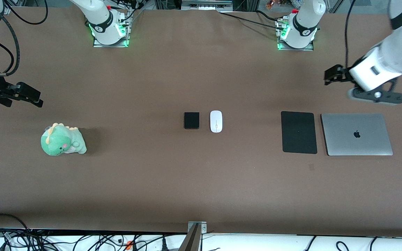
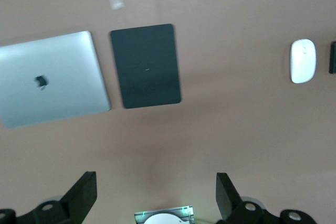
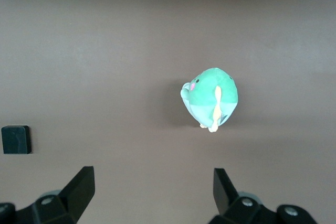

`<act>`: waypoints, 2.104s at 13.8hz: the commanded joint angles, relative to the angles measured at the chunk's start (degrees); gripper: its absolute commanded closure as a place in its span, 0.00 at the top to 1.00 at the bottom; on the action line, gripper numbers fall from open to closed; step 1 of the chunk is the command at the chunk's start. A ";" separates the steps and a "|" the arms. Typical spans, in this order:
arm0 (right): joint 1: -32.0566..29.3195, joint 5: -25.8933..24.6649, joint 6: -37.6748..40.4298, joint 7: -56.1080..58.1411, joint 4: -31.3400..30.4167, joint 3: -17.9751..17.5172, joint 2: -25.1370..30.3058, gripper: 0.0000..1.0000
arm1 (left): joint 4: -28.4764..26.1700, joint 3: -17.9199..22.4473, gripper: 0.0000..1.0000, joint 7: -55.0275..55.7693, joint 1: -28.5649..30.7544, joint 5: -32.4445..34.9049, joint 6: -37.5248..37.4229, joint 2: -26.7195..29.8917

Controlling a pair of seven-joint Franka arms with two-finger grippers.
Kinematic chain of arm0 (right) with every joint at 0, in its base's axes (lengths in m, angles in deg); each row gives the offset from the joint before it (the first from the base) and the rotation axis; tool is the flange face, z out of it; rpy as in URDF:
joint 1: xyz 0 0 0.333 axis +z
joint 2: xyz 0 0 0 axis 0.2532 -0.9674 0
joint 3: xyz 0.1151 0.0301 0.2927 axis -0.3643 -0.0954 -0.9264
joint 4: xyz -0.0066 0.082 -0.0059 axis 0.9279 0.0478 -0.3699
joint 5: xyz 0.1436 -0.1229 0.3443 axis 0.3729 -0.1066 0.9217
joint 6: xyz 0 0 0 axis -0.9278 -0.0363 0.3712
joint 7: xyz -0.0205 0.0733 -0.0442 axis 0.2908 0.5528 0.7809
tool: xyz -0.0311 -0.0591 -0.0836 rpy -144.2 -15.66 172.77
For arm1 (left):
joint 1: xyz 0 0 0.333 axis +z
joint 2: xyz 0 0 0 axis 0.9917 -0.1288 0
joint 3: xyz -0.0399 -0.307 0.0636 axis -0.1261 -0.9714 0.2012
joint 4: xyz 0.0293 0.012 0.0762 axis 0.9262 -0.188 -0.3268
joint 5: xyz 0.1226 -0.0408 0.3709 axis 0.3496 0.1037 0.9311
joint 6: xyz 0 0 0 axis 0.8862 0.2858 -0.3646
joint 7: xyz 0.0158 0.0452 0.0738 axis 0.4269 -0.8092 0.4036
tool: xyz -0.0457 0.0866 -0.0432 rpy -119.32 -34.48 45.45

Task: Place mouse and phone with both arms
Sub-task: 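Move the left gripper toward the white mouse, then lower the left gripper and grasp the white mouse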

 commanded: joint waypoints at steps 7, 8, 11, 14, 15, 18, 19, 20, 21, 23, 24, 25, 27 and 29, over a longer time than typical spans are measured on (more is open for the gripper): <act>3.73 0.15 0.29 0.45 0.03 0.03 -0.73 1.00 | 1.49 -8.79 1.00 22.05 -12.36 0.24 18.52 -15.17; 3.74 0.15 0.37 0.45 0.03 0.03 -0.82 1.00 | 0.97 -8.70 1.00 24.26 -14.73 1.20 20.98 -16.76; 4.09 -0.29 0.37 0.45 -0.06 0.03 -0.82 1.00 | 0.43 -8.70 1.00 31.20 -19.23 5.33 29.42 -22.64; 4.52 -0.29 0.02 0.37 0.03 0.03 -0.99 1.00 | -1.67 -8.79 1.00 39.37 -21.61 12.53 38.02 -27.66; 4.61 -0.29 0.02 0.36 0.03 0.03 -1.08 1.00 | -2.81 -8.70 1.00 40.88 -21.70 12.81 41.37 -28.63; 4.62 -0.29 0.02 0.45 0.03 0.03 -1.17 1.00 | -5.89 -8.61 1.00 41.50 -22.05 13.69 49.11 -31.35; 4.62 -0.29 0.11 0.45 0.03 0.03 -1.17 1.00 | -6.85 -8.70 1.00 41.51 -22.23 15.17 50.61 -31.89; 4.62 -0.38 0.37 0.45 -0.06 0.03 -1.17 1.00 | -7.04 -8.70 1.00 42.29 -22.49 16.75 52.37 -32.94; 4.62 -0.46 0.37 0.45 -0.23 0.03 -1.26 1.00 | -7.04 -8.61 1.00 43.87 -22.84 17.03 53.52 -34.08; 5.92 -2.13 0.55 0.45 -0.32 0.03 -1.70 1.00 | -7.13 -8.00 1.00 44.49 -23.90 18.77 54.23 -35.05; 6.98 -2.92 0.64 0.45 -0.32 0.03 -1.61 1.00 | -7.13 -8.08 1.00 46.32 -24.07 20.18 54.23 -35.75; 7.42 -3.53 0.64 0.37 -0.32 0.03 -1.61 1.00 | -7.04 -8.00 1.00 48.34 -24.68 21.59 54.32 -36.28; 8.13 -3.54 0.72 0.36 -0.32 0.03 -1.61 1.00 | -7.12 -8.08 1.00 49.07 -24.69 23.62 54.41 -36.90; 8.57 -3.63 0.64 0.36 -0.32 0.03 -1.61 1.00 | -7.04 -8.08 0.59 49.07 -24.78 23.62 54.41 -36.99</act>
